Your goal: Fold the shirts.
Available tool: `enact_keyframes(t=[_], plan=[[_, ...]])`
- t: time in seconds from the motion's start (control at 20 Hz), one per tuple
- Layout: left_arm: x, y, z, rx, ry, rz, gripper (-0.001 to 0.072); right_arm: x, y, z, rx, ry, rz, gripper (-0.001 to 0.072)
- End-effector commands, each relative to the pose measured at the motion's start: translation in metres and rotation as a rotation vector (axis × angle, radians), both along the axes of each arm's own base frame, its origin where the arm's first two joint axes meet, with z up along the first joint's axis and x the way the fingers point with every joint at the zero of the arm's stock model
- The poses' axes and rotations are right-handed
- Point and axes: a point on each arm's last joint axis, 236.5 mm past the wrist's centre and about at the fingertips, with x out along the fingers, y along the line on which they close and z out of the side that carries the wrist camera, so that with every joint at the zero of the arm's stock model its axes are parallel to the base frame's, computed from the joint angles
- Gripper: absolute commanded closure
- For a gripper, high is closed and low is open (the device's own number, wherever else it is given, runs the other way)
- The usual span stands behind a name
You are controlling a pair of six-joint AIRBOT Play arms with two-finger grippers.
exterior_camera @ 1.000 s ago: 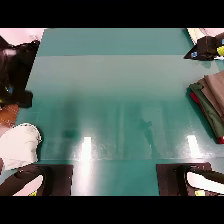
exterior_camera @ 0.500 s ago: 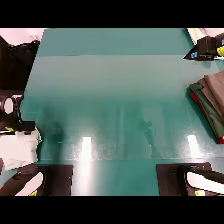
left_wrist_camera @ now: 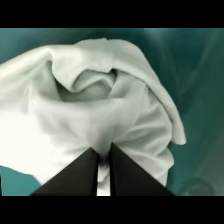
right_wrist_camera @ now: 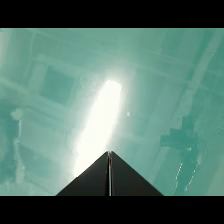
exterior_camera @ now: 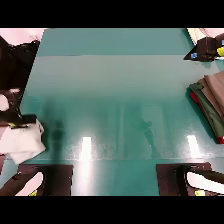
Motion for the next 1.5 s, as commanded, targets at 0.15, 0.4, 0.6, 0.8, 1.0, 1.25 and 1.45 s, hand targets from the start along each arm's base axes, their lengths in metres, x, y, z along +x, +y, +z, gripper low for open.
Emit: enact_keyframes(t=[0.15,0.4,0.6,0.8,1.0,1.25,1.45], plan=[[0.065,-0.132,0.215,-0.447,-0.521,-0.361,0.0683,0.001,-0.006,0.016,0.006,-0.063,-0.029,0.0693],[0.027,-0.219,0.355,-0.752,-0.801,-0.632,0.0684,0.006,-0.007,0.072,0.038,-0.294,-0.084,0.0693],[0.019,-0.254,0.358,-0.761,-0.796,-0.782,0.0684,-0.001,-0.008,0.11,0.057,-0.431,-0.112,0.0693],[0.037,-0.308,0.298,-0.757,-0.58,-0.911,0.0683,-0.01,-0.007,0.117,0.057,-0.447,-0.109,0.0693],[0.041,-0.381,0.208,-0.805,-0.269,-1.035,0.0682,-0.023,-0.006,0.114,0.046,-0.422,-0.093,0.0693],[0.054,-0.4,0.12,-0.748,-0.028,-1.024,0.017,-0.035,-0.004,0.1,0.028,-0.348,-0.069,0.0693],[0.068,-0.35,0.106,-0.624,0.009,-0.907,0.0168,-0.035,-0.004,0.099,0.026,-0.345,-0.068,0.0693]])
